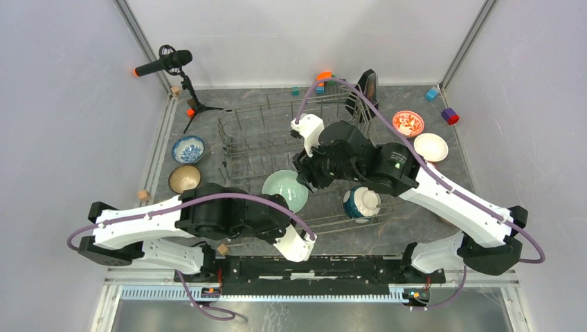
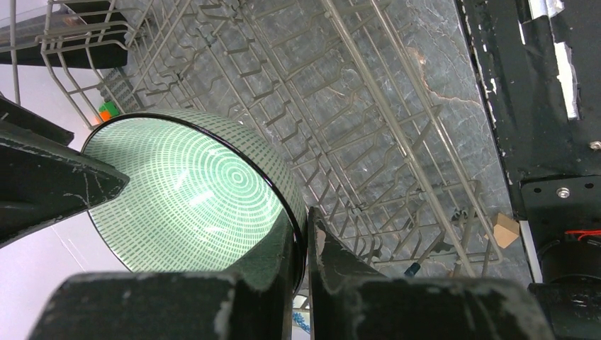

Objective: Unload the bowls from the dish rack
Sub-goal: Place the bowl with the bowl.

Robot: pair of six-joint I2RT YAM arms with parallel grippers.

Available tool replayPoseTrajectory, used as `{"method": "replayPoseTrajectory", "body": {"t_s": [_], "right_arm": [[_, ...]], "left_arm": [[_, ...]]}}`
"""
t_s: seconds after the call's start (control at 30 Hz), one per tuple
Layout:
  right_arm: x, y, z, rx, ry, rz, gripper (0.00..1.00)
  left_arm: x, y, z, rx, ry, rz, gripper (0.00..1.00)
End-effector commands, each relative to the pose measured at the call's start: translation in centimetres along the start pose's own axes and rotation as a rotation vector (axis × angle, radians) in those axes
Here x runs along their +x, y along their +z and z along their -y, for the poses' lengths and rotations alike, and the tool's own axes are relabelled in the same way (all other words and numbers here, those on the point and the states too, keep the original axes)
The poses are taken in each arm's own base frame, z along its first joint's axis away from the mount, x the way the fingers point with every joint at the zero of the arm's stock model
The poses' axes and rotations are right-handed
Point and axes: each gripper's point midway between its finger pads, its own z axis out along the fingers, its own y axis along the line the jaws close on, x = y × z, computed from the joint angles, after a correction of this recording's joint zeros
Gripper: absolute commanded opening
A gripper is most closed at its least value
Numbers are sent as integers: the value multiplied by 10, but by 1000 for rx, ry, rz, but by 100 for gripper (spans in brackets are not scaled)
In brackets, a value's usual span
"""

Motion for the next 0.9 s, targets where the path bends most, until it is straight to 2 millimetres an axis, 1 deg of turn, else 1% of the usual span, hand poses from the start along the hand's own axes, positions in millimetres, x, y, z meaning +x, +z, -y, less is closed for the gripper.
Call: {"method": "replayPoseTrajectory", "body": {"t_s": [0.0, 0.1, 0.23, 0.4, 0.5, 0.63, 0.7, 0.87], "right_arm": [[-5, 1, -6, -19, 6, 6, 56], [-1, 6, -11, -41, 5, -11, 51], [-1, 7, -15, -60, 12, -5, 39], [0, 8, -18, -77, 17, -1, 17], [-1, 6, -20, -88, 24, 8, 0], [-7, 4, -19, -84, 32, 38, 0], [-11, 2, -17, -74, 34, 56, 0], [-14, 3, -11, -44, 38, 79, 0]], "left_arm": [[-6, -11, -14, -63, 7, 36, 2], [-6, -10, -15, -65, 5, 32, 2], [-6, -9, -16, -75, -6, 33, 2], [-6, -9, -19, -110, -44, 40, 2], [-6, -9, -21, -130, -93, 40, 4], [-4, -9, -23, -151, -152, 36, 11], [-3, -11, -24, -167, -178, 34, 19], [2, -16, -29, -223, -245, 36, 61]]}}
